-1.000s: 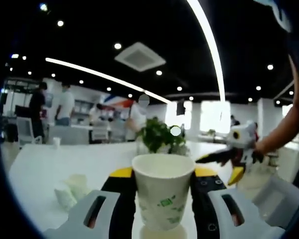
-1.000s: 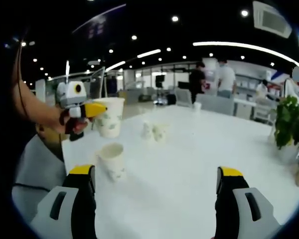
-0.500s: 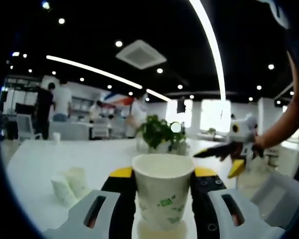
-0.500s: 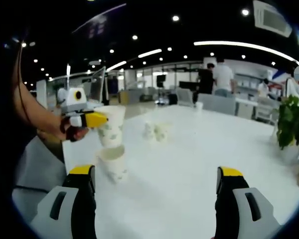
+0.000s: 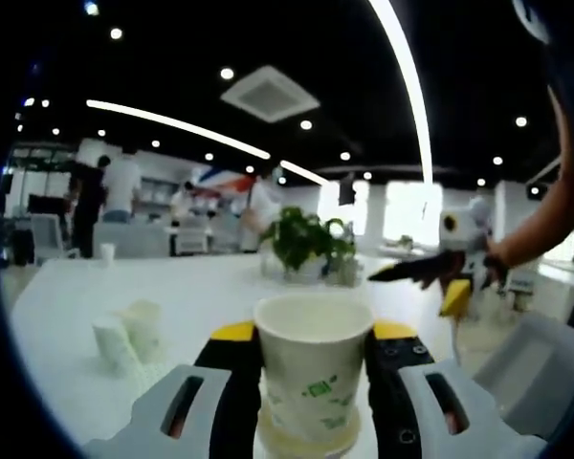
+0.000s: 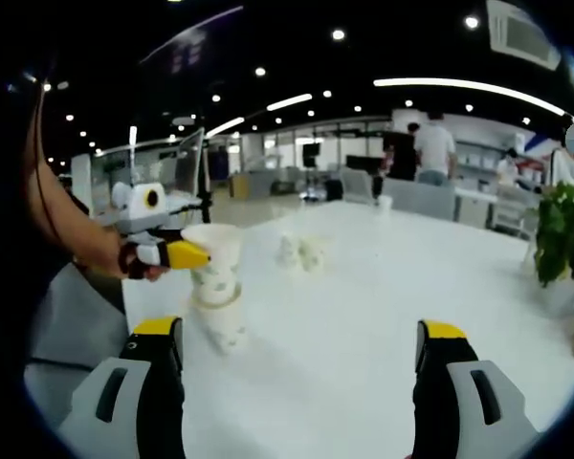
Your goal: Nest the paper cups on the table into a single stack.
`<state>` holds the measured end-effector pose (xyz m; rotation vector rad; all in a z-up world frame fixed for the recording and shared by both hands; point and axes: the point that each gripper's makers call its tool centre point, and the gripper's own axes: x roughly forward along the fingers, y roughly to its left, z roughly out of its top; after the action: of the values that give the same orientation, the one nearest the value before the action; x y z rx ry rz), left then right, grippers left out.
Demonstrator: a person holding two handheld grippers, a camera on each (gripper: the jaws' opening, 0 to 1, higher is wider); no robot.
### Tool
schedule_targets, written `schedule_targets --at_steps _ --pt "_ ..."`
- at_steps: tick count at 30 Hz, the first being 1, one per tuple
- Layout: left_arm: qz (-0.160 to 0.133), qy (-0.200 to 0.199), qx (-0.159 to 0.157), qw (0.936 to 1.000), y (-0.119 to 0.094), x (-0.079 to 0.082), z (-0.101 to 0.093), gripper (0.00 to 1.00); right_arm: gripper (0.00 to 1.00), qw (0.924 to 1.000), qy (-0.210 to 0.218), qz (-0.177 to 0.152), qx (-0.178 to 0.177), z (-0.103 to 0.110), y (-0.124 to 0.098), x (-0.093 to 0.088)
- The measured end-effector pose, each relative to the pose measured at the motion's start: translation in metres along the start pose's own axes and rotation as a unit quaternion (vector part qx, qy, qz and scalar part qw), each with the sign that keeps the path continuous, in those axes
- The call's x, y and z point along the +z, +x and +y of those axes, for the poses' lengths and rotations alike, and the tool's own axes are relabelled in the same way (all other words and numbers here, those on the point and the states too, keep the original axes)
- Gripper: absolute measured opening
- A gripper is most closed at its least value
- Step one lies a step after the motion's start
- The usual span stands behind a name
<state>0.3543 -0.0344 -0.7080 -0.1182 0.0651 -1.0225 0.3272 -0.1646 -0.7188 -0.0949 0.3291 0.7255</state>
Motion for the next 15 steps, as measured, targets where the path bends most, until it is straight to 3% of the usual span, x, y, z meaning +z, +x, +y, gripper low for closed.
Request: schedule_targets --at_steps 8,15 --pt "0.019 -0.005 0.001 0.9998 -0.001 -0.013 0.001 0.41 1.00 1.0000 0.000 0.001 -0.002 -0.002 -0.002 0.000" --pt "0.052 0.003 -0.002 0.9987 -0.004 -0.034 -0.001 0.41 1.00 1.0000 0.000 -0.001 -0.002 -0.001 -0.002 0.000"
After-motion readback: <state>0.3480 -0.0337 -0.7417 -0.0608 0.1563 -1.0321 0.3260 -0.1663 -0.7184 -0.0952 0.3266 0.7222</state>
